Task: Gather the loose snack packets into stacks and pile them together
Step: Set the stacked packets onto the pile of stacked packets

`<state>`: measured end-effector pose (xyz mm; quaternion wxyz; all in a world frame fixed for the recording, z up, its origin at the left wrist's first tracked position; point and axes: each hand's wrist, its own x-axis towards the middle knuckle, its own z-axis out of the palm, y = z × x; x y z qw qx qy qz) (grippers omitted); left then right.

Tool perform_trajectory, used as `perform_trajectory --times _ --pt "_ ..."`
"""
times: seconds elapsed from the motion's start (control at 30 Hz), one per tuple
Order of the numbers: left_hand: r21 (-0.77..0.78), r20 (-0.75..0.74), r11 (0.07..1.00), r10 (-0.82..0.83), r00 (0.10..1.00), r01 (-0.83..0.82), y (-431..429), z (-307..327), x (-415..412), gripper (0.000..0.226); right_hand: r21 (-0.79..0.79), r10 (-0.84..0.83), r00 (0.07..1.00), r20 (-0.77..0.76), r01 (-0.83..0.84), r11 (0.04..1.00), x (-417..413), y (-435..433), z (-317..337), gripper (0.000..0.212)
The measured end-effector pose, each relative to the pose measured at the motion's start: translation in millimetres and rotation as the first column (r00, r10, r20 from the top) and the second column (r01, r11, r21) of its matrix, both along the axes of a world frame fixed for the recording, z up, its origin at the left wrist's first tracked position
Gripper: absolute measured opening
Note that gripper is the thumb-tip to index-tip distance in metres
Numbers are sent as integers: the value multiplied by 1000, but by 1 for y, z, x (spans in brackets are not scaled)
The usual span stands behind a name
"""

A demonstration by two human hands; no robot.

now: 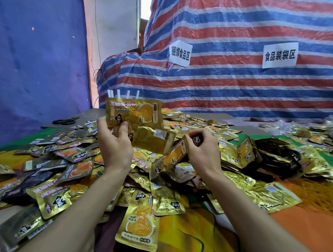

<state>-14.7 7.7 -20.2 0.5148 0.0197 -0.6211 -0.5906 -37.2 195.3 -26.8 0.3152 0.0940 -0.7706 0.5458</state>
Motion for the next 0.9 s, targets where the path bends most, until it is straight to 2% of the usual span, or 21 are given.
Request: perform_trajectory --times 0.07,0.17,0.23,0.3,0.37,0.43,0.47,0.53,0.6,0.63,0.73,0.83,0.9 --pt "143 48 986 -95 994 87 0 0 -3 9 -23 2 996 86 0 1000 0 -4 0 12" --pt "342 101 917 -253 962 205 1 -1 -7 6 -77 54 962 269 -35 996 0 -9 -2 30" --pt "377 128 898 -293 948 227 2 -3 -8 8 -183 129 910 394 -60 981 4 -12 1 49" --pt "391 149 887 -322 935 244 1 -5 -10 10 -360 299 834 464 -131 924 7 -13 6 67" --pt "407 176 878 -345 922 251 2 -7 -12 22 -430 427 796 429 -236 871 10 -12 9 65" --pt "395 212 882 -360 909 257 5 -12 -13 30 -378 485 772 410 -340 861 12 -11 7 78" --pt "370 232 890 -365 902 265 6 -15 -15 25 -349 521 752 405 -399 848 13 -11 6 73" --pt "326 265 904 -368 891 276 9 -18 -15 11 -311 552 747 371 -461 831 11 -12 1 41" --pt "320 278 897 -396 875 304 9 -20 -16 24 -293 539 788 298 -462 837 10 -13 -3 31" --pt "317 275 891 -414 868 325 9 -19 -16 32 -289 532 806 261 -460 840 9 -13 -4 32" --pt "251 244 881 -458 855 401 7 -16 -15 37 -292 527 834 164 -470 833 8 -10 -5 39" --pt "176 328 843 -536 778 508 9 -16 -12 33 -304 526 845 99 -478 824 7 -2 -3 61" --pt "129 373 831 -546 750 541 13 -19 -10 30 -218 550 833 63 -526 822 7 1 -3 60"
